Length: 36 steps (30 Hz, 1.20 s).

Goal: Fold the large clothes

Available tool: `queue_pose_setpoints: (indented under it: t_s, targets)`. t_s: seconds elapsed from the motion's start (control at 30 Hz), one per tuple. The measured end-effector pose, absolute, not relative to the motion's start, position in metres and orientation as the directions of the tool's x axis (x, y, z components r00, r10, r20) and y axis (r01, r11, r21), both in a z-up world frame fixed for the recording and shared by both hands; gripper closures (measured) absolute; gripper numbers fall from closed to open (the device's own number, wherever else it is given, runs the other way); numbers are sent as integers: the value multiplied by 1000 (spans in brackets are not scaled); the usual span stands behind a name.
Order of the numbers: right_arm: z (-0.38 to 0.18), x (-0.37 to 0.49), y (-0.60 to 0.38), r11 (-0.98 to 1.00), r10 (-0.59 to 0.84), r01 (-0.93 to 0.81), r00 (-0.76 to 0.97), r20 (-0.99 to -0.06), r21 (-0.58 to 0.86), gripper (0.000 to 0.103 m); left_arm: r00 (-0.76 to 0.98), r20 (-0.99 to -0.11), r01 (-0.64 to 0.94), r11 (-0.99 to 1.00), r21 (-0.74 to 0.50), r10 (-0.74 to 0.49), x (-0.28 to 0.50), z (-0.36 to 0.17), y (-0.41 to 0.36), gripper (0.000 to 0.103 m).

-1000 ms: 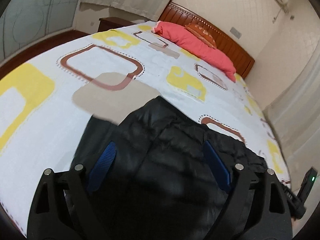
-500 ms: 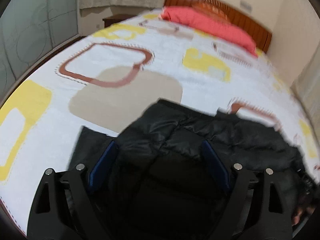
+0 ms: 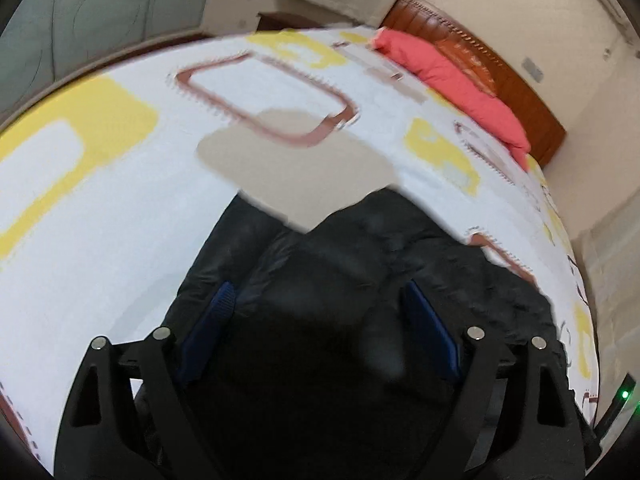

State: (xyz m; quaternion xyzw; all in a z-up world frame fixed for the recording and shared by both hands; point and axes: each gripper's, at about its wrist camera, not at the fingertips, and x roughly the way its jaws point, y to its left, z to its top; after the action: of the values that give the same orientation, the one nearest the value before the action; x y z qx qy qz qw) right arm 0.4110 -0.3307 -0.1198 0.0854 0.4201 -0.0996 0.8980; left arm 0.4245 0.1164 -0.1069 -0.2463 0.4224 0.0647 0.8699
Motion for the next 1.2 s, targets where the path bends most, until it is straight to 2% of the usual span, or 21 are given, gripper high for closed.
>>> queue_pose_setpoints:
  t_s: [0.27, 0.43, 0.53, 0.67, 0.73, 0.8, 0.87, 0.97, 1.0, 1.03, 1.07, 1.1, 1.17, 1.2]
  targets:
    - [-117, 411, -335, 955, -92, 272, 643, -760, 114, 32, 619, -784, -335, 887, -317, -46, 432, -110, 111, 15]
    - [-92, 369, -354, 935, -74, 307, 659, -748, 178, 31, 638, -756, -324, 839, -437, -148, 394, -88, 132, 14]
    - [-89, 327, -376, 906, -39, 336, 669, -742, 256, 27, 676, -724, -357, 797, -487, -139, 346, -81, 152, 11]
    - [-104, 270, -404, 831, 16, 404, 670, -742, 382, 27, 678, -714, -451, 668, -591, -174, 284, -104, 179, 11]
    - [-117, 243, -411, 781, 53, 433, 672, -739, 449, 27, 669, -706, -487, 581, -652, -233, 256, -123, 185, 11]
    - [-130, 227, -411, 735, 107, 448, 666, -738, 510, 27, 712, -654, -449, 550, -704, -256, 235, -130, 180, 11]
    - [-145, 220, -403, 704, 150, 453, 658, -738, 547, 26, 718, -648, -438, 560, -703, -252, 232, -129, 172, 9]
    - [-146, 216, -394, 706, 103, 456, 691, -716, 541, 25, 732, -624, -423, 534, -732, -275, 238, -132, 159, 8]
    - [-146, 216, -392, 701, 102, 453, 701, -706, 551, 27, 733, -618, -418, 529, -738, -284, 243, -134, 157, 16]
    - [-148, 217, -389, 696, 111, 446, 707, -699, 562, 39, 724, -636, -442, 529, -724, -265, 244, -136, 155, 26]
    - [-150, 218, -388, 686, 137, 438, 707, -694, 581, 55, 715, -656, -468, 532, -705, -241, 244, -137, 154, 39]
    - [-151, 216, -390, 673, 151, 435, 711, -687, 598, 59, 715, -657, -470, 530, -706, -241, 243, -137, 154, 48]
    - [-147, 210, -392, 664, 177, 408, 728, -662, 626, 72, 719, -646, -445, 545, -711, -255, 241, -135, 154, 64]
    - [-144, 207, -393, 665, 185, 397, 733, -654, 633, 74, 722, -642, -434, 553, -711, -259, 237, -133, 153, 69]
